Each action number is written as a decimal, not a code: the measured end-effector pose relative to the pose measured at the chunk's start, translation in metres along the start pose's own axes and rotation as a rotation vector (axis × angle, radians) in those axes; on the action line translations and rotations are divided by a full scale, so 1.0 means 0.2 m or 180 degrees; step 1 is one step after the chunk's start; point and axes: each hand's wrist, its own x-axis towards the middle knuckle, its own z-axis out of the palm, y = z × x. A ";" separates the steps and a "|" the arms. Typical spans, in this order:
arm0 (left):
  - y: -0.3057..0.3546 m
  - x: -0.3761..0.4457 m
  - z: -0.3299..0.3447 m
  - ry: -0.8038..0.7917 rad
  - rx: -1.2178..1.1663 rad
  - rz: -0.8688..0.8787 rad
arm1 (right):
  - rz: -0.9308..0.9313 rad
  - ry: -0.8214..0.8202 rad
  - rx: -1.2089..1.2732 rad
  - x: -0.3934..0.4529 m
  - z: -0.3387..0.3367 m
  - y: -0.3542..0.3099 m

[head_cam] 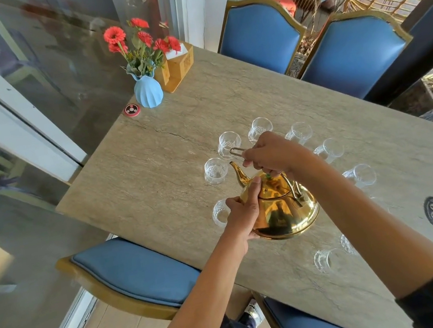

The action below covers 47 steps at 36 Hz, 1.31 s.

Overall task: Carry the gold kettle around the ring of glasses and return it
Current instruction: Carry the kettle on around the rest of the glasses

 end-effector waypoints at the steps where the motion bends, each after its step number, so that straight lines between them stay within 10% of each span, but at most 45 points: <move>1: 0.00 0.00 0.00 -0.0007 -0.0002 -0.0002 | 0.0002 -0.0001 -0.0004 0.00 0.00 0.00; 47: 0.00 0.04 -0.14 0.0204 0.0658 0.0480 | -0.0317 0.0584 0.0362 -0.07 0.12 0.11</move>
